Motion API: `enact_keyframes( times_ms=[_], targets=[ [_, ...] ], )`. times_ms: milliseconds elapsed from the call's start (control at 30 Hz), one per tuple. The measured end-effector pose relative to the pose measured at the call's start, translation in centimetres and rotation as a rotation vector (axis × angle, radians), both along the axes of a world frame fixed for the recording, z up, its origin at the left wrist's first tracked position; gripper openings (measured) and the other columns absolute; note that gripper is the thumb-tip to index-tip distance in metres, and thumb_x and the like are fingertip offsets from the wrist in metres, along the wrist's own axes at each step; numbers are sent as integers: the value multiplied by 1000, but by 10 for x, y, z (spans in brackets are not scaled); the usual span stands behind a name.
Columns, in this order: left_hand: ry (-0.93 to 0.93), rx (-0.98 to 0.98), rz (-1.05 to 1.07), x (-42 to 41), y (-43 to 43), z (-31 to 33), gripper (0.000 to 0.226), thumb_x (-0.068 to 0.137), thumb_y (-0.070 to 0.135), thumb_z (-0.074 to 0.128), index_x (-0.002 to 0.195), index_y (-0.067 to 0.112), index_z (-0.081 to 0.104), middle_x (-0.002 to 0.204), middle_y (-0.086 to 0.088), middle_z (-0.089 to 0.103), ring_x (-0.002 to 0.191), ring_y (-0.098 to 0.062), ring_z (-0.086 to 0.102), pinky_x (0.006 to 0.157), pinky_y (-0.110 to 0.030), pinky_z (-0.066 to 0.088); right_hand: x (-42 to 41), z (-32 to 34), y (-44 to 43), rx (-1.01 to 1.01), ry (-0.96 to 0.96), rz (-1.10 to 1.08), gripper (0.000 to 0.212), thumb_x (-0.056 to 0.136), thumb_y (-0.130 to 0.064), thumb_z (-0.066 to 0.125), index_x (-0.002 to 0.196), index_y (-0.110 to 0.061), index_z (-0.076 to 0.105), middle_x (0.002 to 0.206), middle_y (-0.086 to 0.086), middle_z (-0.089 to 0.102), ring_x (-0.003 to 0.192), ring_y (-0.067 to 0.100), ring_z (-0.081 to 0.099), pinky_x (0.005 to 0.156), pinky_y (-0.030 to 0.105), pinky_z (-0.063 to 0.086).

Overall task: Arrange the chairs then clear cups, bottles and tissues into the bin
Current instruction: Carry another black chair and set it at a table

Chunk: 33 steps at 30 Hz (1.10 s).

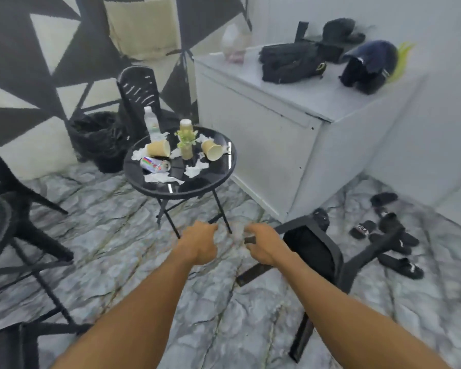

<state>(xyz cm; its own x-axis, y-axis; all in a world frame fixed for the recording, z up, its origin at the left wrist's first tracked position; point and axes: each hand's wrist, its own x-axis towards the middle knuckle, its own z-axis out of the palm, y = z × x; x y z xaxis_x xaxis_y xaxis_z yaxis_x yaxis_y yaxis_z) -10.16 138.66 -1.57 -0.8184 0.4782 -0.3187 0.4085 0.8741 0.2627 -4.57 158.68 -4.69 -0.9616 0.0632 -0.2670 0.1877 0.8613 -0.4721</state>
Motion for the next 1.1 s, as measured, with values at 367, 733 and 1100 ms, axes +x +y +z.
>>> enact_keyframes(
  times_ms=[367, 733, 1100],
  targets=[
    [-55, -14, -462, -34, 258, -54, 44, 83, 22, 57, 126, 12, 55, 123, -13, 59, 109, -32, 57, 85, -40, 50, 55, -43, 206, -18, -95, -435, 50, 91, -26, 62, 139, -19, 50, 141, 5, 51, 132, 26, 46, 107, 39, 42],
    [-180, 41, -676, -60, 454, -99, 47, 79, 31, 59, 123, 15, 55, 128, -7, 56, 117, -30, 51, 91, -47, 50, 57, -48, 367, 18, -182, -683, 42, 89, -21, 64, 130, -17, 58, 132, 7, 58, 122, 27, 55, 100, 39, 47],
    [-258, 37, -586, -71, 631, -153, 51, 83, 26, 58, 132, 13, 53, 134, -13, 53, 123, -32, 50, 98, -44, 48, 33, -94, 548, -14, -327, -583, 39, 85, -18, 64, 124, -18, 61, 128, 8, 60, 116, 28, 58, 94, 41, 51]
  ],
)
